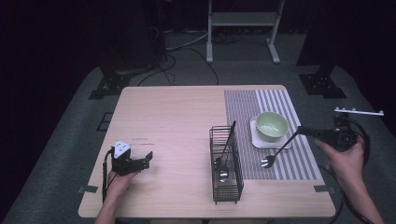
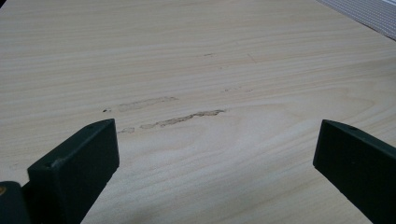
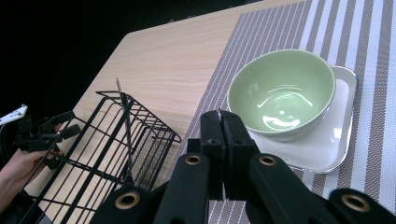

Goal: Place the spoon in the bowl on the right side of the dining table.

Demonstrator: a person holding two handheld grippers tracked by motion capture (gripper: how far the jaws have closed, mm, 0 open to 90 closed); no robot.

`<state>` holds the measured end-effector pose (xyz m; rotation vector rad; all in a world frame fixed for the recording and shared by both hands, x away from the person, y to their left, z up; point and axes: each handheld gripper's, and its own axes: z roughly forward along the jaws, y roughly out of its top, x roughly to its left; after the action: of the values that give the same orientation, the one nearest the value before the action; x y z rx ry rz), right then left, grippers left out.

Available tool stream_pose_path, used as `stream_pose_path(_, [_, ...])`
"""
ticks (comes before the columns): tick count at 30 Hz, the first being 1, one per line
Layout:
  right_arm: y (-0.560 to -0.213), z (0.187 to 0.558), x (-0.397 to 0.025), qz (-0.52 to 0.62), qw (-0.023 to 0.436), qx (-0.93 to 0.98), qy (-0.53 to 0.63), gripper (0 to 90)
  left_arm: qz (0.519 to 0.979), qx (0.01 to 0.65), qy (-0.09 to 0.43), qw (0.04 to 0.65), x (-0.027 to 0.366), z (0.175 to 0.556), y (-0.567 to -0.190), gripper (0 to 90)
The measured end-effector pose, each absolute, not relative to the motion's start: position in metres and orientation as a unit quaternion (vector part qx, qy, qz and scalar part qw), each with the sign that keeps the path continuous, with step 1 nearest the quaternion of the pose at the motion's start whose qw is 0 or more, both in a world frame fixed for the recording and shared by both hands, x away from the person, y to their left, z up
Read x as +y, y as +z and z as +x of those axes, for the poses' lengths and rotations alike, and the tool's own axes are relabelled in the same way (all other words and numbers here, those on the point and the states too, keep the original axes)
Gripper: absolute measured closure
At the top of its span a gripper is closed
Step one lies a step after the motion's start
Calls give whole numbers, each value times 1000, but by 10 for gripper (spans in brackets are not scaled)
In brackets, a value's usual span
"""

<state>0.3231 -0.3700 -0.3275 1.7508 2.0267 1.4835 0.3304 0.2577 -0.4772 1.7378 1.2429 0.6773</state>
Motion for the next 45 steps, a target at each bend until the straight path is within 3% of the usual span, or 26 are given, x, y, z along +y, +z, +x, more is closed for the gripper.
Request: stream_pose_path(45, [-316,353,-369,593,69,639,485,883,697,499,272,437,258,330,-477,0])
